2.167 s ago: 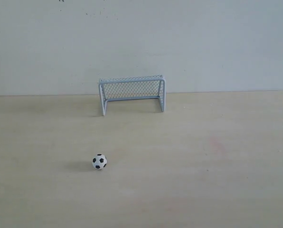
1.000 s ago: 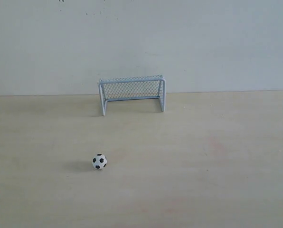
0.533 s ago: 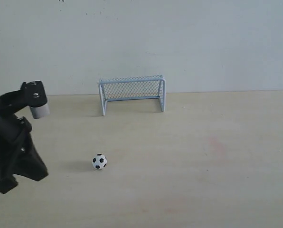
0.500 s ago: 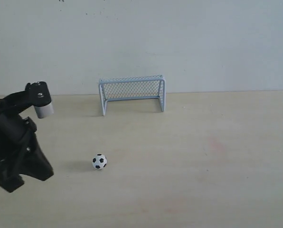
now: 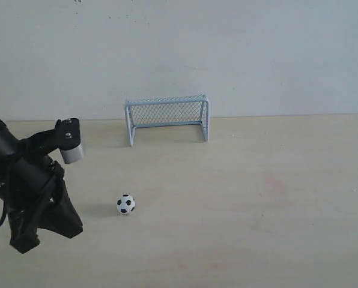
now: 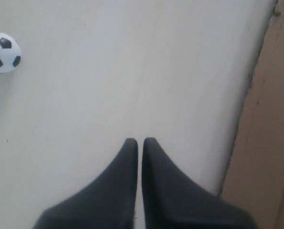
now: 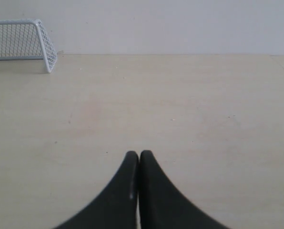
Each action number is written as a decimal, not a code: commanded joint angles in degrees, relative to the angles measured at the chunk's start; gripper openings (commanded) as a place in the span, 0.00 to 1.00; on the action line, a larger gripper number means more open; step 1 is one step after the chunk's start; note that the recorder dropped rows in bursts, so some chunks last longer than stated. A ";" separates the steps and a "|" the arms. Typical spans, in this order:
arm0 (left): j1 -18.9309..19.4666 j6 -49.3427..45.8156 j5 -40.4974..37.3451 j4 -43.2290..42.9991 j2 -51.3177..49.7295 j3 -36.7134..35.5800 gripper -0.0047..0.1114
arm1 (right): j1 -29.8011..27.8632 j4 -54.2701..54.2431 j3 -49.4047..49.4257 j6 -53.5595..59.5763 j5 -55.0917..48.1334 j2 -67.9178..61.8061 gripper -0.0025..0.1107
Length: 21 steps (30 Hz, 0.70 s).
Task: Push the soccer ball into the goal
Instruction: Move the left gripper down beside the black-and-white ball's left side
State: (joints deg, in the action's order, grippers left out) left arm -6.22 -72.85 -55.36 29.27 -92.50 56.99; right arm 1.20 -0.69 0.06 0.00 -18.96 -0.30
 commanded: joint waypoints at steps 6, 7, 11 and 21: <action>-4.80 -20.52 4.11 -6.67 -0.01 0.36 0.08 | 0.18 -0.06 -0.06 0.00 0.42 0.30 0.02; -5.94 -20.68 6.18 -7.77 -0.01 0.36 0.08 | 0.18 -0.06 -0.06 0.00 0.42 0.30 0.02; -10.85 -20.55 14.32 -11.75 -0.01 0.36 0.08 | 0.18 -0.06 -0.06 0.00 0.42 0.30 0.02; -13.39 -20.55 20.29 -23.65 -0.40 0.36 0.08 | 0.18 -0.06 -0.06 0.00 0.42 0.30 0.02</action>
State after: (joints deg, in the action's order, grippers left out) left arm -19.30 -93.19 -35.05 9.52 -92.50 57.10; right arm 1.20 -0.69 0.06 0.00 -18.96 -0.30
